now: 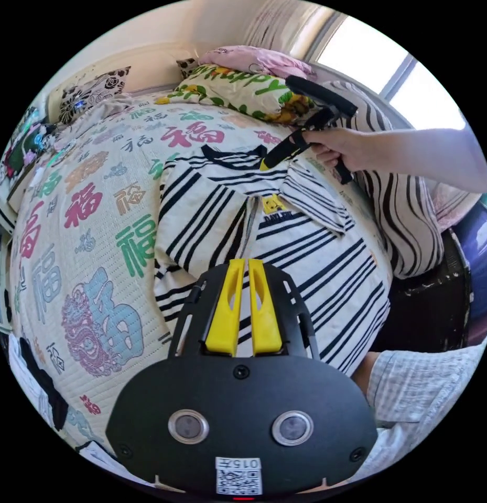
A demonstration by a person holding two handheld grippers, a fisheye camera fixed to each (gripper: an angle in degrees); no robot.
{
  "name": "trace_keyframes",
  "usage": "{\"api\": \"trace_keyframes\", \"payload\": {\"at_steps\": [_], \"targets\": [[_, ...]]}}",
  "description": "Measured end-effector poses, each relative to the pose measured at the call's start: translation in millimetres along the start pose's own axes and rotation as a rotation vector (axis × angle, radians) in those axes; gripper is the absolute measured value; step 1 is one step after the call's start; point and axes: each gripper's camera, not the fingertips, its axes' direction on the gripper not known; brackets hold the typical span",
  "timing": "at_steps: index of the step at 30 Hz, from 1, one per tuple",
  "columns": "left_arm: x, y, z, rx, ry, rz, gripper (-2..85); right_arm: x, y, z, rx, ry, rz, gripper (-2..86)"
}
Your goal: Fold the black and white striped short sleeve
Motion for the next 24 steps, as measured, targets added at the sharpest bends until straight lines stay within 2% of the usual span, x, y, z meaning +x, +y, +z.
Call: {"api": "trace_keyframes", "payload": {"at_steps": [2, 5, 8, 10, 13, 17, 21, 24], "targets": [[-9, -8, -9, 0.052, 0.028, -0.049, 2.4, 0, 0, -10, 0.045, -0.053, -0.017, 4.6], [-29, -25, -4, 0.063, -0.028, -0.120, 5.3, -18, -7, -13, 0.052, -0.079, -0.120, 5.6], [-43, -38, 40, -0.087, -0.060, -0.139, 6.8, -34, -13, 5, -0.040, -0.056, -0.200, 6.3], [-48, -41, 67, -0.153, -0.060, -0.147, 5.9, -34, -11, 24, -0.125, 0.032, -0.199, 5.7], [-45, -49, 73, -0.142, -0.074, -0.130, 1.9, -26, -6, 14, -0.093, 0.016, -0.185, 0.4], [-42, -63, 66, -0.088, -0.049, -0.128, 0.4, -10, 2, -2, -0.094, -0.013, -0.167, -0.6], [-47, -71, 93, -0.189, -0.048, -0.152, 1.1, 10, 16, -10, -0.101, -0.002, -0.139, 0.7], [-56, -76, 96, -0.163, -0.014, -0.190, 1.6, 22, 22, -12, -0.107, -0.119, -0.063, 5.1]]}}
